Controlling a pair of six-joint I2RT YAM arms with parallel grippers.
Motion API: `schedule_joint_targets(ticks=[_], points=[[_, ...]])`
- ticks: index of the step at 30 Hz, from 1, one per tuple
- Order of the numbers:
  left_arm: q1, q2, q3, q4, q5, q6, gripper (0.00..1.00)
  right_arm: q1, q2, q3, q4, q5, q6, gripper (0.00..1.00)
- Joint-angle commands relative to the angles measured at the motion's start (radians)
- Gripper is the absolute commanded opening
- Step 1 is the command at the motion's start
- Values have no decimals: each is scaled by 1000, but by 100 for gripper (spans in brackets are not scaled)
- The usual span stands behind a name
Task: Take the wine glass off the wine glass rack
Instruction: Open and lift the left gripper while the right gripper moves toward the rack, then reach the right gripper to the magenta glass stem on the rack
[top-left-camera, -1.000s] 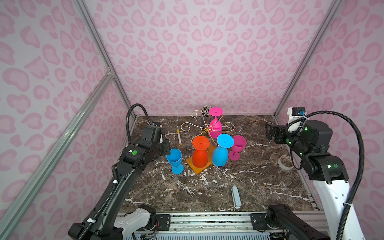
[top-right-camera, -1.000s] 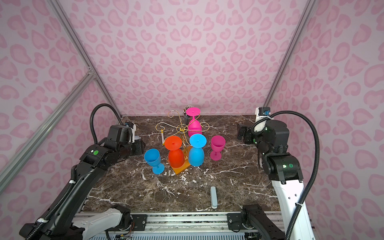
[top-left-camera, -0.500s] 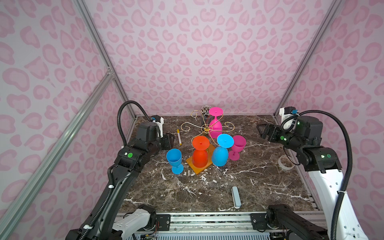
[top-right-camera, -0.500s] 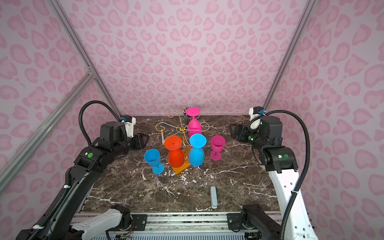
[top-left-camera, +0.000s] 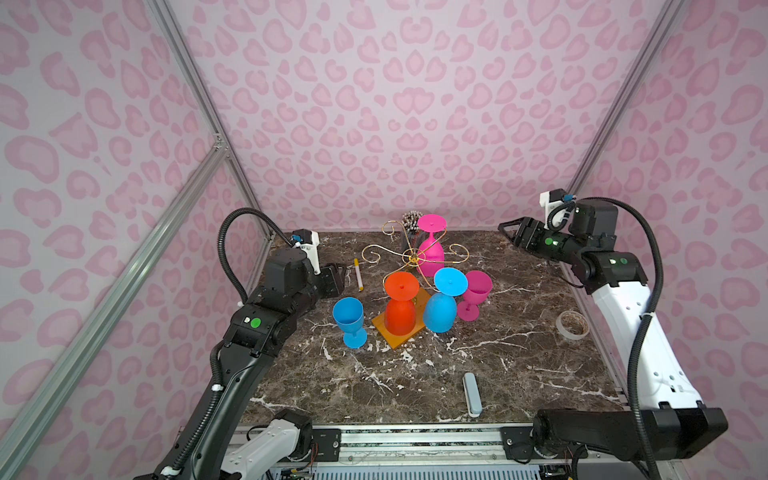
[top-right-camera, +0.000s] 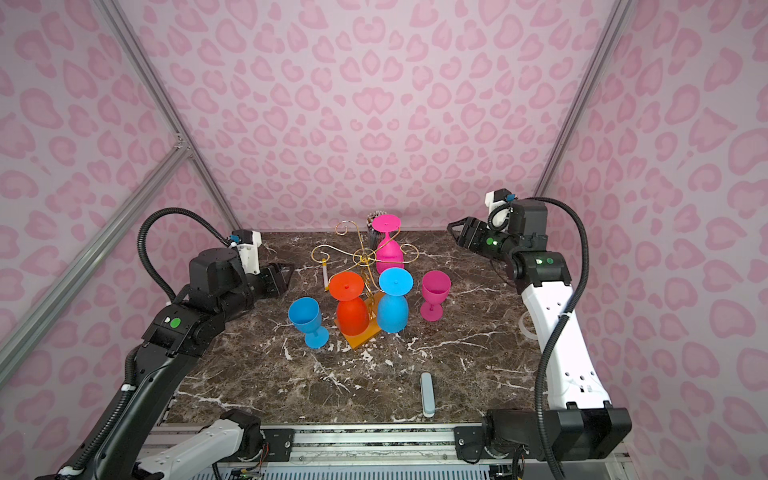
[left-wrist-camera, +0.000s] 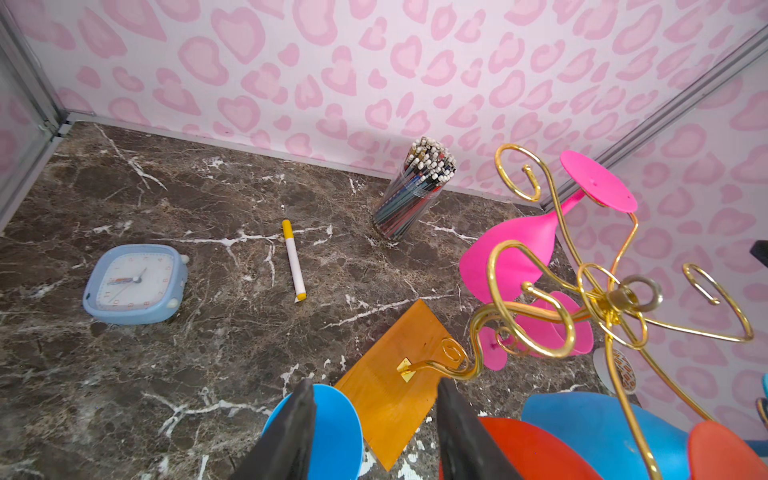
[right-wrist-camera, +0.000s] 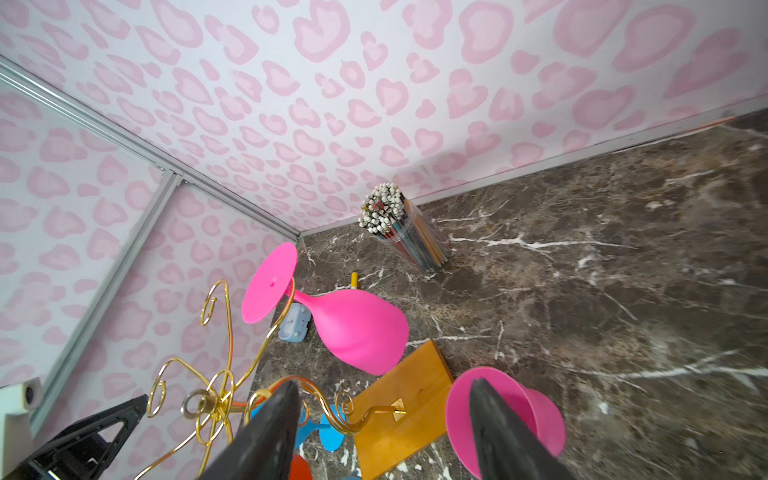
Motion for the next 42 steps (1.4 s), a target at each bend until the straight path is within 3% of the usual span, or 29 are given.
schedule_joint_targets(ticks=[1, 23, 31, 42], points=[[2, -18, -8, 48, -33, -9, 49, 3, 69, -9, 178, -159, 116, 61], [6, -4, 0, 71, 13, -18, 50, 139, 404, 149, 530, -370, 427, 34], [6, -2, -4, 80, 28, -21, 50, 147, 440, 194, 490, -404, 432, 33], [6, -30, -25, 76, 23, -24, 50, 175, 475, 255, 339, -400, 341, 34]])
